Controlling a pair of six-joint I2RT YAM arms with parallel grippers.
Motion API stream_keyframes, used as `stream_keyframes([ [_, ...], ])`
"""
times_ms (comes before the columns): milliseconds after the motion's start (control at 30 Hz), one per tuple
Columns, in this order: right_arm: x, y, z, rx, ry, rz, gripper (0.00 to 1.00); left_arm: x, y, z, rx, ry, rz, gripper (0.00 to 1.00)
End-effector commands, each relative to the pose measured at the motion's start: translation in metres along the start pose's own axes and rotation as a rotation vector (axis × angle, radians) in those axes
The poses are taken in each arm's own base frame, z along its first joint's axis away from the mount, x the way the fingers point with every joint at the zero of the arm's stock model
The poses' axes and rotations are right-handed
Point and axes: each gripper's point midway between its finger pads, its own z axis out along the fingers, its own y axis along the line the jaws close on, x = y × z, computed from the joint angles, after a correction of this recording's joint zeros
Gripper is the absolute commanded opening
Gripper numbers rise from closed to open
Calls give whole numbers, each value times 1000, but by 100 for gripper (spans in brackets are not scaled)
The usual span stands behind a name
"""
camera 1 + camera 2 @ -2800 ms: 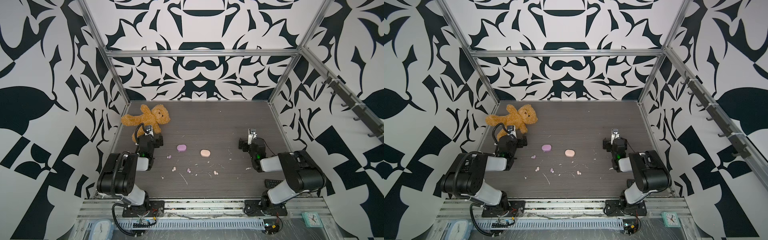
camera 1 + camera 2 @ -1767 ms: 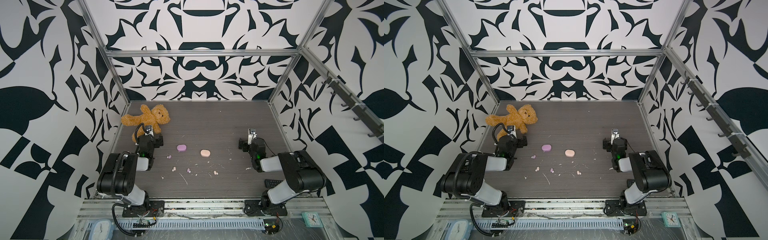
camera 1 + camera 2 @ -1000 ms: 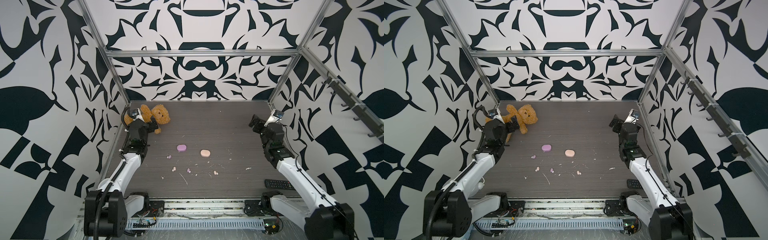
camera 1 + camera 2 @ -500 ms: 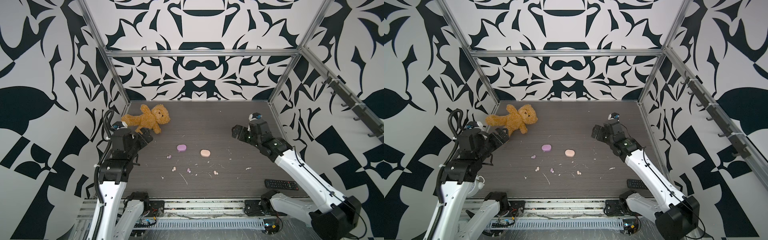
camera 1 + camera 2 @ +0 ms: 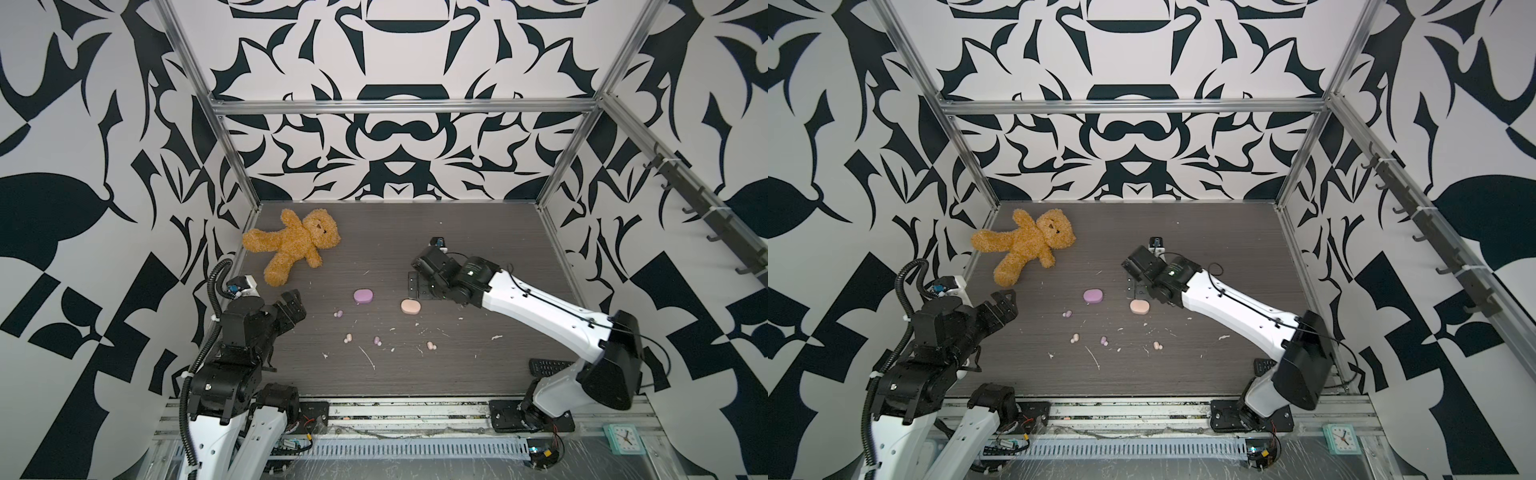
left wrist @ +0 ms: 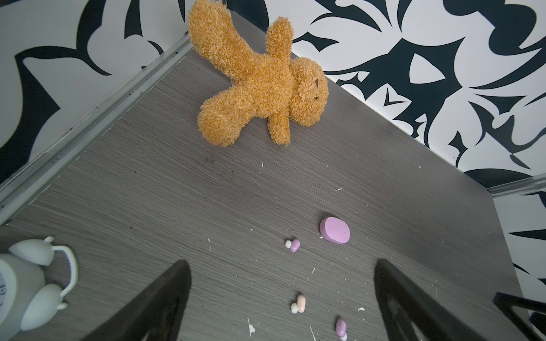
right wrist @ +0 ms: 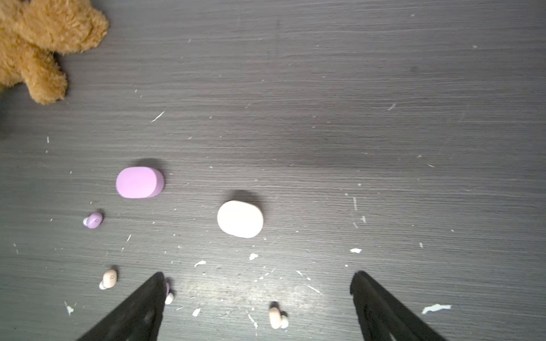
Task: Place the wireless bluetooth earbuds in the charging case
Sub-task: 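Reach the right gripper over the lilac case while the left arm lifts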
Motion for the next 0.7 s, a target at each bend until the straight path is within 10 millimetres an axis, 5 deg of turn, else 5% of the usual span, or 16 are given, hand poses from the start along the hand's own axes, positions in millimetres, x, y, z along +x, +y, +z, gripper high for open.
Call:
stream_keyframes([
  [0,-3,30,2,40,17,-45,99,4,5,-2,-16,1,17,99],
  [200,8,90,34,47,139,-98,100,4,5,-2,-11,-4,16,99],
  [667,18,149,93,22,292,0,99,7,0,0,15,7,19,99],
])
